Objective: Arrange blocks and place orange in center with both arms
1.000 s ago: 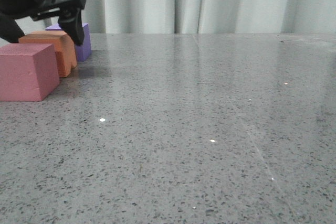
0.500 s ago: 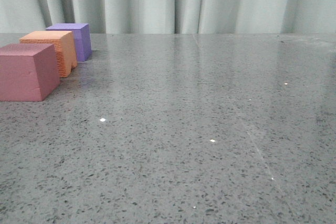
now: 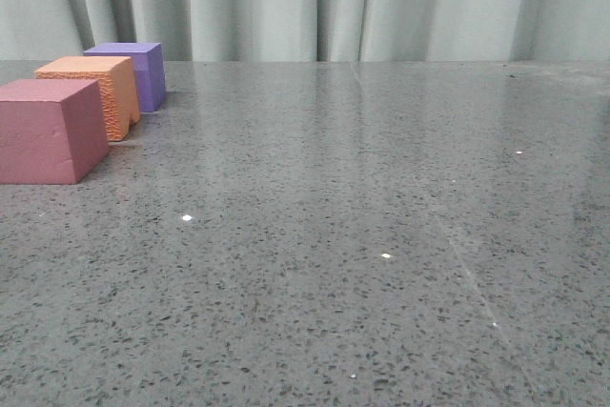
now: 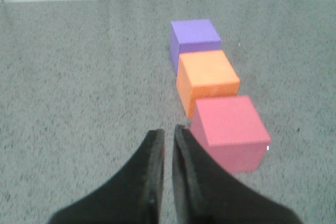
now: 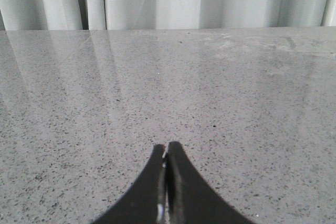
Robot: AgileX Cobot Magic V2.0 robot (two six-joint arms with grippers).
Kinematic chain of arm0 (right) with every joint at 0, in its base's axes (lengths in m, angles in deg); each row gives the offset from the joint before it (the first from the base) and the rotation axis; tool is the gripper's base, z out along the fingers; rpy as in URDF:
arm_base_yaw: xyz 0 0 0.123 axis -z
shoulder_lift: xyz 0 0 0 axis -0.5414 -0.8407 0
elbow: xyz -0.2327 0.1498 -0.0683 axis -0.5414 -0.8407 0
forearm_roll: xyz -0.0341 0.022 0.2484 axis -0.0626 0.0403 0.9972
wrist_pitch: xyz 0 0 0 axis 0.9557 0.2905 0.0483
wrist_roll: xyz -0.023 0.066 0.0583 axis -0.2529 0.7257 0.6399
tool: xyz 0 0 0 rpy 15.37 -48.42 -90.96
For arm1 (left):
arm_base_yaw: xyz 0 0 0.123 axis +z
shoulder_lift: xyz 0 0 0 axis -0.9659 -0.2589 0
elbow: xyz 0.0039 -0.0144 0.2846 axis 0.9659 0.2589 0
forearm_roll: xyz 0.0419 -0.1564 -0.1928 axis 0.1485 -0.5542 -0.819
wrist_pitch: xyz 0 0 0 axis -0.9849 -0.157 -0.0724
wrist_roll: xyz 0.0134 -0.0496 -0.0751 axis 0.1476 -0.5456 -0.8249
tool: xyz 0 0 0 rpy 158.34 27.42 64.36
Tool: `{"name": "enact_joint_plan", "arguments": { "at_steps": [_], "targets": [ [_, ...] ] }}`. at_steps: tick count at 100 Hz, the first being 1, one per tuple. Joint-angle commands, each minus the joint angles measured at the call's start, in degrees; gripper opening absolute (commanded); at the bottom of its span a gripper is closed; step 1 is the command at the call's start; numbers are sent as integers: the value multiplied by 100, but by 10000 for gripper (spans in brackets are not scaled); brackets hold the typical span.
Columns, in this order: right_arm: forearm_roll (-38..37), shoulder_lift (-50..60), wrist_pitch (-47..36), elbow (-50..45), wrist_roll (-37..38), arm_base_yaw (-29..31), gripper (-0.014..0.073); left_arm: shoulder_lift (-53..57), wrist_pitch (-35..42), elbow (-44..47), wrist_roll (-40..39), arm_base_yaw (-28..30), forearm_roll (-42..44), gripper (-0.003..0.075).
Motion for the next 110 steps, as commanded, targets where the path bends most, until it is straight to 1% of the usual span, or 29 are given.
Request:
{"name": "enact_joint_plan", "arguments": {
  "at_steps": [1, 15, 92, 102, 107, 110],
  "targets": [
    [-9, 145, -477, 82, -56, 30, -67, 327, 421, 110, -3, 19, 35, -19],
    [-9, 145, -477, 82, -56, 30, -67, 578, 389, 292, -3, 19, -57, -19],
    [-9, 145, -477, 82, -56, 30, -67, 571, 376, 292, -3, 19, -57, -19],
    [-9, 145, -477, 82, -56, 30, -67, 571, 459, 292, -3, 19, 125, -19],
    [-9, 145, -477, 82, -56, 30, -67, 571, 535, 292, 91, 19, 210, -19],
    [-9, 145, -477, 82, -56, 30, -67, 571, 605, 292, 308, 19, 187, -19]
  ]
}}
